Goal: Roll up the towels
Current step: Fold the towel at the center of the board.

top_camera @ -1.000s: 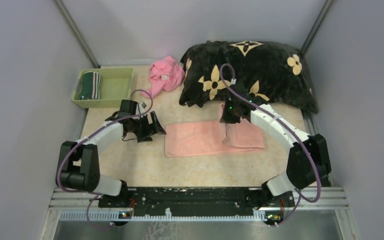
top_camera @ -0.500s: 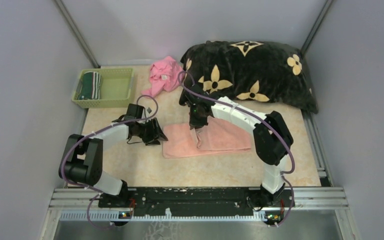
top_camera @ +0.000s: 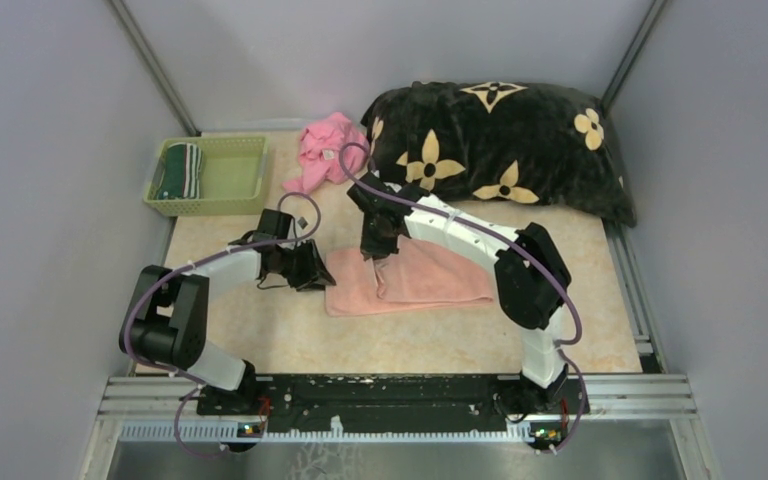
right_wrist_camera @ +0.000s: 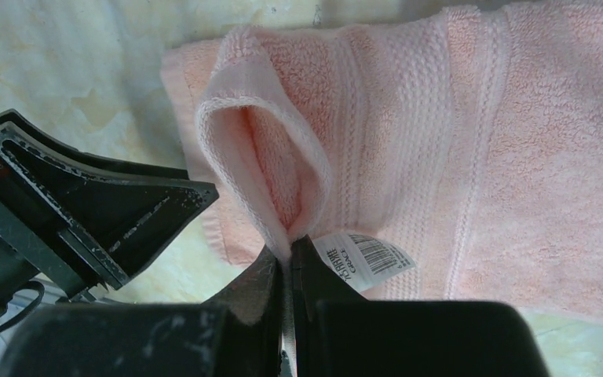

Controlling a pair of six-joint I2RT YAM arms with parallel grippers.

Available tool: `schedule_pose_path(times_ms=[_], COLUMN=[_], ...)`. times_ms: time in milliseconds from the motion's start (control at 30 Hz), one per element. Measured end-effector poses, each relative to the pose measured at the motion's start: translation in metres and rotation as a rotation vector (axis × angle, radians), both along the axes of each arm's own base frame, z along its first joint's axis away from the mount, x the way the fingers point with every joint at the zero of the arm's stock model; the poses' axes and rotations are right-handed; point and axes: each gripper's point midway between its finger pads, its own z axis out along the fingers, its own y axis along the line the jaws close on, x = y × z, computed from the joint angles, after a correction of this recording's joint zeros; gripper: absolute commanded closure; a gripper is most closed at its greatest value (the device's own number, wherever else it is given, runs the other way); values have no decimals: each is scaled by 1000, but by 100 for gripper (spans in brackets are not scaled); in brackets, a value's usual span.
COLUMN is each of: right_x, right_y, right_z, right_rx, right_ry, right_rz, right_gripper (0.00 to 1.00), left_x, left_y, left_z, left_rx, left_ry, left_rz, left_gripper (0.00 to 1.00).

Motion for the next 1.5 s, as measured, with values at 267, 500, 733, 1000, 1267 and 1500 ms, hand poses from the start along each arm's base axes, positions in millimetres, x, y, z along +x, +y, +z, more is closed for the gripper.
schedule_pose_path(times_ms=[267,500,733,1000,1267,1500], right_x=[-8,-6,-3,-6,-6,-8], right_y=[15,25,36,50,55,54], right_z=[-18,-28,-35,-34,-49,-46], right_rx=[-9,11,41,87,82,76], right_ry=[26,44,54,63,83,65], right_rz=[-20,-58,-70,-63,-73,-19], right_gripper=[100,100,100,94,71,43], left_x=[0,0,0,0,0,-1], left_y=[-1,-2,-2,-3,-2,12], left_z=[0,0,-1,-2,-2,4], left_rx=[6,7,14,19,28,105], left_ry=[-3,-8,-11,-13,-16,-36], left_rz=[-2,-7,-9,-11,-8,31], left_gripper=[60,61,64,64,56,41])
